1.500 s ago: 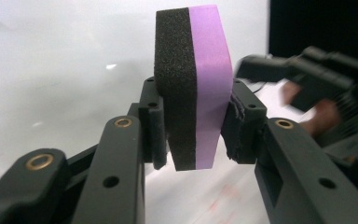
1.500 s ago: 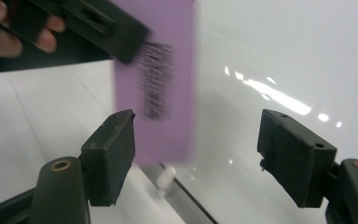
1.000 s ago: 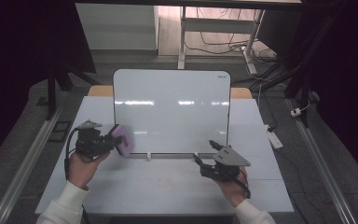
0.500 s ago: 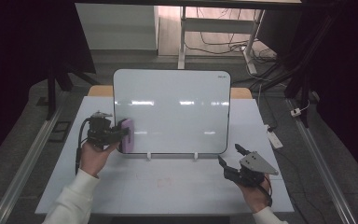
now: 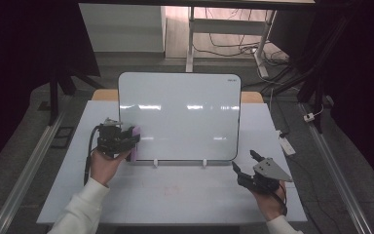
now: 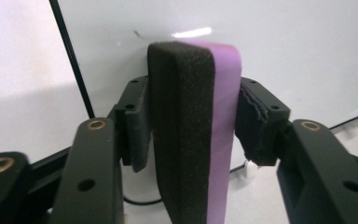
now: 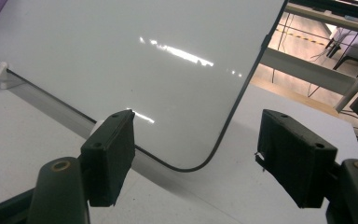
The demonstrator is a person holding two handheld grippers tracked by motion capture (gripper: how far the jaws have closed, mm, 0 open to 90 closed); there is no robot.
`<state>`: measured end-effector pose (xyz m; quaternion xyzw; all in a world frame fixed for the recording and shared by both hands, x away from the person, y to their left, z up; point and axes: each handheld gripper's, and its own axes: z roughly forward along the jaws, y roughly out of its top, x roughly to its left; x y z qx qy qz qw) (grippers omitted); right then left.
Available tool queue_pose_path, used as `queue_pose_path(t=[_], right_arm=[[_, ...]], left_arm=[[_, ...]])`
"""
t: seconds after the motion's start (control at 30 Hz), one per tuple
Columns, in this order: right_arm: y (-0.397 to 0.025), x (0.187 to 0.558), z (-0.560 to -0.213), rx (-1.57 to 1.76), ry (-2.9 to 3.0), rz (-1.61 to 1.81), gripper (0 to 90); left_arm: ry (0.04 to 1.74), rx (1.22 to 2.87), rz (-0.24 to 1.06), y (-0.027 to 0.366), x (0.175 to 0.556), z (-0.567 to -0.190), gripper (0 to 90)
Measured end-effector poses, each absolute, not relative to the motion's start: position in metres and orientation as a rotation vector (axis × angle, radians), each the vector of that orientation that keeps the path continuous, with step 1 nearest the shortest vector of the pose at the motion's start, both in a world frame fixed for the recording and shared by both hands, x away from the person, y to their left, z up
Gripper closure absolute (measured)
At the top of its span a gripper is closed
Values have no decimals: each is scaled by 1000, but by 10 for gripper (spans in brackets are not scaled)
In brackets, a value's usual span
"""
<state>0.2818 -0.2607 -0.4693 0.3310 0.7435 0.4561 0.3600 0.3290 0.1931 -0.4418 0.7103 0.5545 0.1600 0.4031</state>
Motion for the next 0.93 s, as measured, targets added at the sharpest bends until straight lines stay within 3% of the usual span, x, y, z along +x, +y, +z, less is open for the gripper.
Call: queue_pose_path(t=[0.2, 0.4, 0.7, 0.93], right_arm=[[-272, 290, -472, 900, 1975, 1170, 305], [-285, 295, -475, 904, 2050, 1176, 315], [-296, 300, -479, 846, 2147, 1189, 309], [-297, 300, -478, 810, 2169, 1201, 304]], left_arm=[[1247, 1794, 397, 202, 305, -435, 329], [1119, 1815, 346, 217, 278, -445, 306], [1070, 1850, 328, 238, 242, -472, 276], [1059, 1862, 330, 242, 238, -477, 266]])
